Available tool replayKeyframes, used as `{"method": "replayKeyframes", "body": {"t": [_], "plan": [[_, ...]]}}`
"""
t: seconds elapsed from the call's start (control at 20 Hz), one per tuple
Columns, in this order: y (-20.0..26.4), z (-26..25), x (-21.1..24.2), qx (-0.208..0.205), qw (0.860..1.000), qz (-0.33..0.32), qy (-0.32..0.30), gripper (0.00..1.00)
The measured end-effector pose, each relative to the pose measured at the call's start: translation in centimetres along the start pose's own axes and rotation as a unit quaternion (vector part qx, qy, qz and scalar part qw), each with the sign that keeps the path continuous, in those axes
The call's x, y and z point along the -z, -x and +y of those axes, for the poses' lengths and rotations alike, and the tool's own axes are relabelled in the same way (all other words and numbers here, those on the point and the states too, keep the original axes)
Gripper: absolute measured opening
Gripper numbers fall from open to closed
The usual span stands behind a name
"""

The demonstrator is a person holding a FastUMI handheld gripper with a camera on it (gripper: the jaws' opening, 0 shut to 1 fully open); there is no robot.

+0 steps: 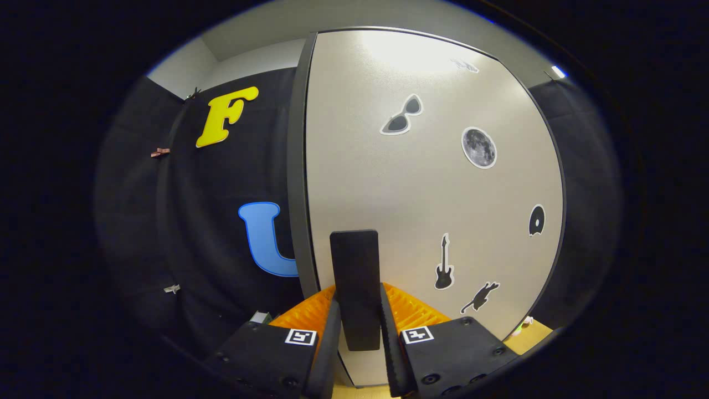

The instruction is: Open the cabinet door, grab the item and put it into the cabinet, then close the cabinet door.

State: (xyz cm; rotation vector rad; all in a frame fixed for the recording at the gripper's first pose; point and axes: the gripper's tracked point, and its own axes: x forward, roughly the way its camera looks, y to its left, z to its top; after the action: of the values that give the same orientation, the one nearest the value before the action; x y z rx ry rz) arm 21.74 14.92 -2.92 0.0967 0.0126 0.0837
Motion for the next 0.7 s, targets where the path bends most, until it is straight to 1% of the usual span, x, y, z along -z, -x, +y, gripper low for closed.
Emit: {"method": "replayKeyframes", "body": {"t": [0.05, 0.15, 0.2, 0.35, 0.5, 0.7], "plan": [[-0.6, 0.0, 0.3, -0.003, 1.0, 0.001, 0.005, 0.33], [-0.7, 0.1, 0.4, -0.01, 1.0, 0.013, 0.0, 0.26], [-0.1, -0.1, 0.4, -0.011, 1.0, 0.017, 0.002, 0.18], [0.7, 0.0, 0.3, -0.018, 1.0, 0.019, 0.012, 0.18], [2.3, -0.4, 0.1, -0.026, 1.0, 0.013, 0.007, 0.18], [4.1, -1.1, -0.3, -0.041, 0.999, 0.002, 0.027, 0.18]]}}
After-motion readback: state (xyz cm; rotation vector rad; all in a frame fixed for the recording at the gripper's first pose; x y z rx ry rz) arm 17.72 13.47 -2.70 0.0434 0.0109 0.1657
